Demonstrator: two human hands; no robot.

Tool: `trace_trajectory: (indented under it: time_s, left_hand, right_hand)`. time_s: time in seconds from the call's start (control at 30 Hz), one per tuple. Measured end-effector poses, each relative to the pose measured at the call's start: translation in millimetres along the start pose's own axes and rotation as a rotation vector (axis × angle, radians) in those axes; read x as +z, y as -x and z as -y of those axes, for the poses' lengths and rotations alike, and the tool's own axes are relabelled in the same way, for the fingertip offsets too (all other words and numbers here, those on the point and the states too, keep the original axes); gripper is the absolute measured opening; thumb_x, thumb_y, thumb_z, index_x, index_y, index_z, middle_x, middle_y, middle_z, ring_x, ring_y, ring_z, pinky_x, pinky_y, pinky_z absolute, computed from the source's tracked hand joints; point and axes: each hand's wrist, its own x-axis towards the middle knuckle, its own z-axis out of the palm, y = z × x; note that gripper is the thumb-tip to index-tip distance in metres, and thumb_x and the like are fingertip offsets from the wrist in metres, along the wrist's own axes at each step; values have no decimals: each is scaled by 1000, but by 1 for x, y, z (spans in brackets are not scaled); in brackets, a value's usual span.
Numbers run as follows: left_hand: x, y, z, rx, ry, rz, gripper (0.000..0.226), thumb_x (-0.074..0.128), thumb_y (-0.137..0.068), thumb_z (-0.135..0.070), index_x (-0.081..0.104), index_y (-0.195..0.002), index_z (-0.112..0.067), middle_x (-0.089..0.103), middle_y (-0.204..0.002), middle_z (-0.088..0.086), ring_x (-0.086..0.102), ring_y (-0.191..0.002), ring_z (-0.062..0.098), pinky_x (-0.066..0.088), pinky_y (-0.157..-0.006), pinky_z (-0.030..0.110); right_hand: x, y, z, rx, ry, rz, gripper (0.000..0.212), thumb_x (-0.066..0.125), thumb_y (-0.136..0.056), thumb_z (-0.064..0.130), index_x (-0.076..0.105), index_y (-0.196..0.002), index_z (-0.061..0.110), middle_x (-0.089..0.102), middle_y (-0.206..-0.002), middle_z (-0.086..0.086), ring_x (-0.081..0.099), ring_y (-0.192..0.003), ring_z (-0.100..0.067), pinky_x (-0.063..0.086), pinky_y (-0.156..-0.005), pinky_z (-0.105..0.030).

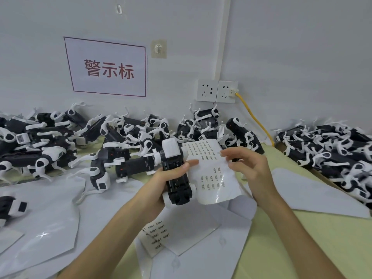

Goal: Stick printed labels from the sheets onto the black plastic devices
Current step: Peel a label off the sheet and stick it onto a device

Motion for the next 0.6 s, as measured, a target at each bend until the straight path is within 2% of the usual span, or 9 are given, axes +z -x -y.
trace_trajectory:
  time_s: [0.07, 0.1, 0.17, 0.23, 0.3, 0.37, 0.47, 0.53, 0.6]
  left_hand:
    - [2, -4, 3, 58, -68, -103, 38, 77, -76, -33, 78, -114, -30, 75, -118, -4, 69, -109, 19, 57, -86, 34]
    - [3, -5, 4, 113, -76, -170, 29, 79, -78, -26, 80, -107, -29, 77, -110, -4, 68, -102, 22, 56, -84, 35]
    - [1, -6, 2, 263, -43, -213, 15, 77, -80, -15, 81, -94, -20, 77, -103, -3, 66, -97, 21, 55, -77, 29]
    - [-5, -3, -6, 348, 41, -78, 10, 75, -79, -17, 75, -88, -12, 74, -123, 0, 67, -117, 18, 55, -87, 26]
    - [-8, 3, -15, 315, 161, 170, 18, 76, -79, -30, 74, -87, -13, 62, -142, 10, 58, -133, 27, 50, -98, 35]
    - [-8, 6, -17, 265, 207, 321, 24, 77, -80, -35, 72, -87, -12, 53, -150, 17, 50, -140, 34, 41, -105, 44]
    - [0, 9, -13, 231, 231, 377, 24, 77, -82, -32, 70, -88, -10, 50, -151, 21, 46, -143, 36, 39, -114, 50]
    - [2, 10, -11, 203, 274, 399, 22, 75, -84, -31, 70, -89, -10, 49, -152, 21, 45, -143, 36, 39, -117, 51]
    - [1, 9, -11, 185, 321, 412, 21, 74, -85, -29, 70, -91, -9, 46, -154, 21, 44, -144, 37, 33, -118, 53]
  right_hand:
    - [-2, -1, 2, 10, -115, 4, 37, 57, -69, 9, 78, -99, 15, 76, -96, 0, 65, -91, -12, 50, -81, -20]
    - [-3, -2, 4, 13, -175, 7, 38, 56, -69, 8, 79, -99, 15, 75, -94, -3, 63, -88, -14, 50, -79, -20]
    - [-7, -2, 6, 28, -302, 29, 41, 53, -71, 6, 81, -99, 17, 71, -89, -8, 58, -79, -17, 48, -73, -22]
    - [-10, -3, 8, 59, -456, 85, 44, 50, -73, 5, 81, -102, 16, 67, -83, -9, 53, -69, -18, 46, -64, -23]
    - [-11, -2, 11, 109, -575, 185, 46, 50, -73, 8, 80, -106, 17, 64, -78, -8, 49, -62, -17, 44, -57, -24]
    - [-9, 0, 14, 144, -610, 311, 49, 55, -72, 14, 78, -114, 20, 60, -75, -7, 45, -58, -16, 41, -55, -24]
    - [-2, 3, 14, 146, -522, 435, 54, 53, -75, 13, 73, -124, 24, 57, -76, -5, 40, -58, -15, 39, -57, -22]
    - [3, 5, 14, 144, -477, 462, 56, 50, -78, 10, 72, -127, 25, 56, -77, -4, 38, -58, -15, 38, -57, -21]
    - [6, 6, 15, 146, -437, 458, 56, 51, -78, 9, 71, -128, 25, 56, -78, -4, 37, -59, -15, 37, -57, -21]
